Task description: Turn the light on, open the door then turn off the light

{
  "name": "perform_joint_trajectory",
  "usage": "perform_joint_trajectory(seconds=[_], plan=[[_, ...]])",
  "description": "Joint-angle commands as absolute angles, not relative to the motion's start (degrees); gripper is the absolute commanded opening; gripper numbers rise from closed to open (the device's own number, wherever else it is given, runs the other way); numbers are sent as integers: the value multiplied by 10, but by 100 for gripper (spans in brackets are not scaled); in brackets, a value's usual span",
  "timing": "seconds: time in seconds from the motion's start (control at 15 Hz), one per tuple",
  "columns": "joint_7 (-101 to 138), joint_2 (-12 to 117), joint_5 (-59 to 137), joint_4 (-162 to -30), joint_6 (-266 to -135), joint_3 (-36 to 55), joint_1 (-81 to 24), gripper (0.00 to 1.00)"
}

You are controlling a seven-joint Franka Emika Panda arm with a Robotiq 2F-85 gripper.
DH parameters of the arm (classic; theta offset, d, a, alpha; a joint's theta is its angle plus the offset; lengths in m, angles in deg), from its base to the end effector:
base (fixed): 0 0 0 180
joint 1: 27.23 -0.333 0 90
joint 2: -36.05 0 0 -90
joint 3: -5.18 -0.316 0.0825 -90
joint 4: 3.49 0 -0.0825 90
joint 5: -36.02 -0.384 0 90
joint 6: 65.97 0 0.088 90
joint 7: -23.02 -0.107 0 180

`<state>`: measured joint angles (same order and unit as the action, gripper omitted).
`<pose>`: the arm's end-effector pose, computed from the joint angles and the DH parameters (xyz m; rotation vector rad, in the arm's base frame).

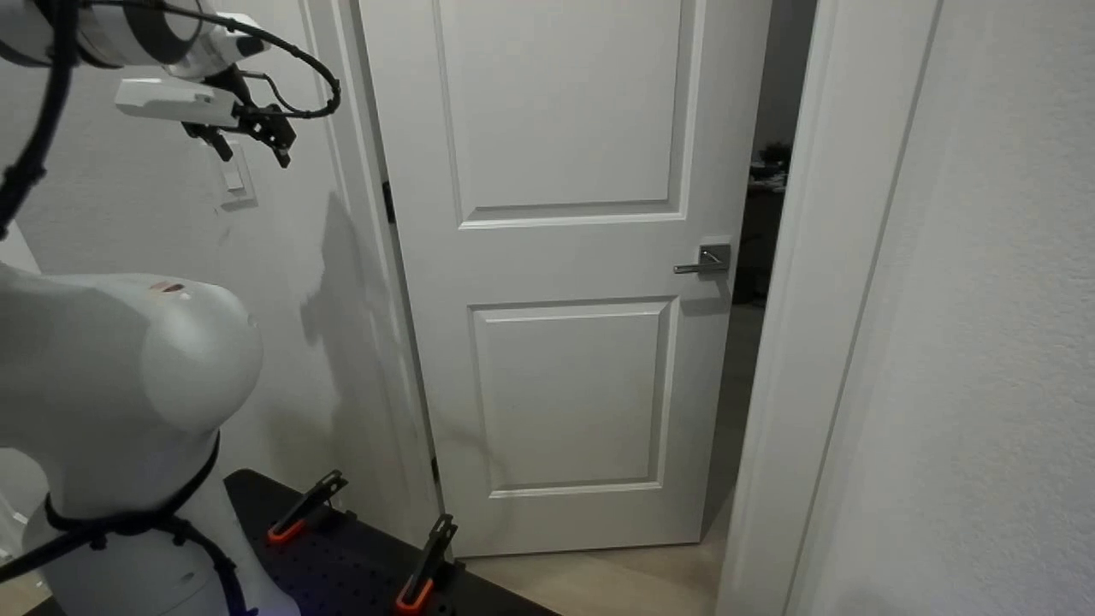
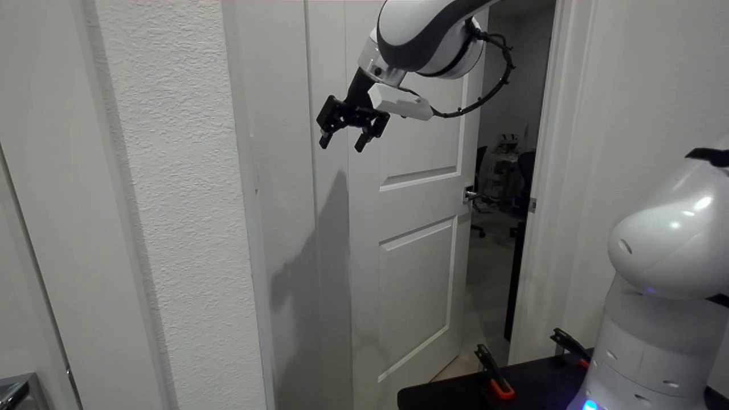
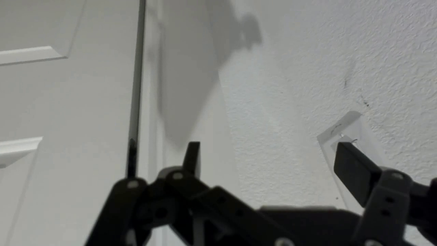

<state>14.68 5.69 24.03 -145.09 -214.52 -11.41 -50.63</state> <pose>0.3296 0.2896 0.5433 -2.6939 -0.5732 -0.8243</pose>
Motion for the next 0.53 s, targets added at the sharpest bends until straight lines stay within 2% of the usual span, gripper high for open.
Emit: perform_joint_trajectory(seconds=[0.0,0.47], plan=[[203,88,227,-1428,-2155,-109,-538,100],[212,111,300,-1424,-2214,-150,-523,100]])
